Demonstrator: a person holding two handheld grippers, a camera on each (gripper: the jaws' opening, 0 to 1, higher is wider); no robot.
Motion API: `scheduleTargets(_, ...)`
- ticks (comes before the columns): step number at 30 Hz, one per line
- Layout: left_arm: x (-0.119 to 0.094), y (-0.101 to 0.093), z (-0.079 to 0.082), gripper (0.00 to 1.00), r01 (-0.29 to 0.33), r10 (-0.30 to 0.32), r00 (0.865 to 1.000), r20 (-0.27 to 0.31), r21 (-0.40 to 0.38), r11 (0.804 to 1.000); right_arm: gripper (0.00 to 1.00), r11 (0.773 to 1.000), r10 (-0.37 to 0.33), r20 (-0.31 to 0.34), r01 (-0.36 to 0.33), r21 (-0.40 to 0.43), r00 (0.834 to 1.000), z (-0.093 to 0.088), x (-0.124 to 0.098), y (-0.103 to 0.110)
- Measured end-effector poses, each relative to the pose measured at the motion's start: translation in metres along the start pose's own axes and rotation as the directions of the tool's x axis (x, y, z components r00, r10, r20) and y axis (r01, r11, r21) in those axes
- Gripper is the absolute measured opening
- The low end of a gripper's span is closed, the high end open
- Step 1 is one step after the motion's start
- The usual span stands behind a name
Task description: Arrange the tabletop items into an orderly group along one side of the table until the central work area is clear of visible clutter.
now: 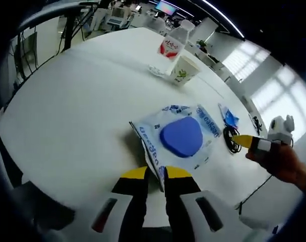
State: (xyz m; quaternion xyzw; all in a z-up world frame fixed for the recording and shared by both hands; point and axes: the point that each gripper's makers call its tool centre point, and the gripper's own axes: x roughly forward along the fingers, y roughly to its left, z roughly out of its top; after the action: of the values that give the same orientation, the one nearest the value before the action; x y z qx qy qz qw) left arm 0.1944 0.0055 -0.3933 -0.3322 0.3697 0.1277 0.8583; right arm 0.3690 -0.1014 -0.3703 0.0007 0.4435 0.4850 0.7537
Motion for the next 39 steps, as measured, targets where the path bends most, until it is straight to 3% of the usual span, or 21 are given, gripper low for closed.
scheduleTargets(7,-0.012,-0.005,-0.007,0.10,0.009,-0.009,1.000,0.000,-0.009,1.000,0.34,0.998,0.020,-0.045,-0.022,-0.051,0.999,0.015,0.023,0.005)
scheduleTargets(13,-0.012,-0.006,-0.007,0.10,0.021,-0.020,1.000,0.005,-0.032,0.999,0.32,0.997,0.022,-0.102,-0.029,-0.072,0.995,0.013,0.044,0.002)
scheduleTargets(16,-0.009,-0.007,-0.007,0.10,0.026,-0.026,1.000,0.001,-0.028,0.999,0.32,0.997,0.024,-0.116,-0.032,-0.071,0.993,0.009,0.043,0.009)
scheduleTargets(20,-0.006,-0.009,-0.009,0.09,0.031,-0.031,0.999,-0.010,-0.019,0.999,0.27,0.997,0.021,-0.115,-0.029,-0.065,0.993,0.013,0.055,0.001)
scheduleTargets(22,-0.004,-0.009,-0.011,0.09,0.029,-0.029,0.999,-0.017,-0.018,0.999,0.23,0.998,0.027,-0.108,-0.033,-0.049,0.994,0.011,0.045,0.013)
scheduleTargets(26,-0.004,-0.008,-0.010,0.01,0.021,-0.022,1.000,-0.020,-0.011,1.000,0.03,0.999,0.006,-0.090,-0.010,-0.051,0.996,0.010,0.049,0.004)
scheduleTargets(28,-0.005,-0.010,-0.008,0.00,0.037,-0.038,0.999,-0.016,-0.026,0.999,0.02,0.999,0.001,-0.087,-0.005,-0.044,0.996,0.007,0.042,0.008)
scheduleTargets(30,-0.006,-0.008,-0.006,0.00,0.032,-0.033,0.999,-0.006,-0.027,0.999,0.01,0.999,0.008,-0.081,-0.011,-0.032,0.997,0.010,0.048,-0.002)
scheduleTargets(38,-0.009,-0.015,-0.003,0.00,0.041,-0.041,0.999,-0.011,-0.004,0.999,0.00,0.999,0.022,-0.052,-0.024,-0.034,0.998,0.014,0.027,0.010)
scheduleTargets(39,-0.010,-0.017,-0.003,0.00,0.042,-0.042,0.999,-0.012,-0.002,0.999,0.00,0.999,0.025,-0.046,-0.027,-0.034,0.999,0.015,0.031,0.003)
